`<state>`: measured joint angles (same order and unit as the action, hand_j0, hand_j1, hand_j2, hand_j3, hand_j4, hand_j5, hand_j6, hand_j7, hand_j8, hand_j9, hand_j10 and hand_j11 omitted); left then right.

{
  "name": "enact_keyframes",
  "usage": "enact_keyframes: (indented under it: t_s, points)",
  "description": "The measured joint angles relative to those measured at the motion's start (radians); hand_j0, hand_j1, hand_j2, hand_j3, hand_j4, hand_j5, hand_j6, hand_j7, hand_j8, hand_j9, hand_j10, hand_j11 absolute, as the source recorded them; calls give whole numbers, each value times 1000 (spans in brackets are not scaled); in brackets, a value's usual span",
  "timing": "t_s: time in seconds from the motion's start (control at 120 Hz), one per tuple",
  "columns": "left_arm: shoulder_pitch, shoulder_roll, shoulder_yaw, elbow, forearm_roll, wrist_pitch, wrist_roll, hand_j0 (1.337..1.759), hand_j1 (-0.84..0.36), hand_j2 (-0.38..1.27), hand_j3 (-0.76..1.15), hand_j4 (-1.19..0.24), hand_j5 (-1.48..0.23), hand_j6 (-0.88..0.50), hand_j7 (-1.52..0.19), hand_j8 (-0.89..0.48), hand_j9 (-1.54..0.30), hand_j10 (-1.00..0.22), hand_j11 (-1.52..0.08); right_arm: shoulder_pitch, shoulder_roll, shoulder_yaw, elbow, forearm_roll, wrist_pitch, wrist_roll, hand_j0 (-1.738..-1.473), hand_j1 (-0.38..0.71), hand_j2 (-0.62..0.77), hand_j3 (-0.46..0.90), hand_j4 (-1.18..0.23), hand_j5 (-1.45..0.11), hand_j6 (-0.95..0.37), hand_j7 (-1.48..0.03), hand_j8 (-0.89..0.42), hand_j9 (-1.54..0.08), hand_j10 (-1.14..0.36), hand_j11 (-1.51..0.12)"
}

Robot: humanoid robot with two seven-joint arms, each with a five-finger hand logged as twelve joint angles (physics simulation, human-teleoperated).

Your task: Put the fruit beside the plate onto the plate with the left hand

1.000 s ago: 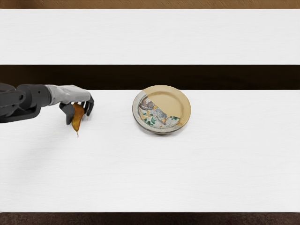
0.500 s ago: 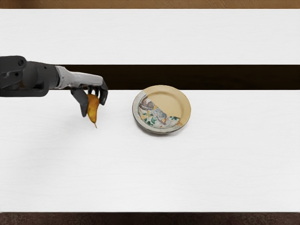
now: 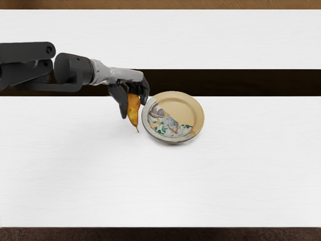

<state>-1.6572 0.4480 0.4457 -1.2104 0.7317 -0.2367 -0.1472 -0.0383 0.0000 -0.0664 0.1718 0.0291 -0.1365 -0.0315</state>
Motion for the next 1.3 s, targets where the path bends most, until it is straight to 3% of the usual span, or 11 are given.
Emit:
enact_keyframes:
  t_s: [0.325, 1.05, 1.175, 1.3]
  points:
    - [17, -165, -52, 79, -34, 4, 1, 1657, -348, 669, 0, -721, -937, -548, -930, -541, -951, -713, -954, 0, 0, 0, 0, 0, 0, 0, -1658, -314, -6, 0, -30, -38, -30, -38, -30, -38, -29, -38]
    - [111, -339, -91, 323, -29, 16, 5, 1657, -336, 630, 0, -705, -892, -578, -878, -561, -921, -688, -925, 0, 0, 0, 0, 0, 0, 0, -1658, -314, -6, 0, -30, -38, -30, -38, -30, -38, -29, -38]
    - [122, -360, -90, 347, -29, 16, 5, 1657, -314, 564, 0, -680, -859, -584, -853, -561, -886, -664, -889, 0, 0, 0, 0, 0, 0, 0, -1658, -314, -6, 0, -30, -38, -30, -38, -30, -38, -29, -38]
    - [125, -367, -91, 358, -34, 18, 6, 1658, -280, 386, 0, -597, -763, -541, -760, -532, -778, -588, -780, 0, 0, 0, 0, 0, 0, 0, -1658, -314, -6, 0, -30, -38, -30, -38, -30, -38, -29, -38]
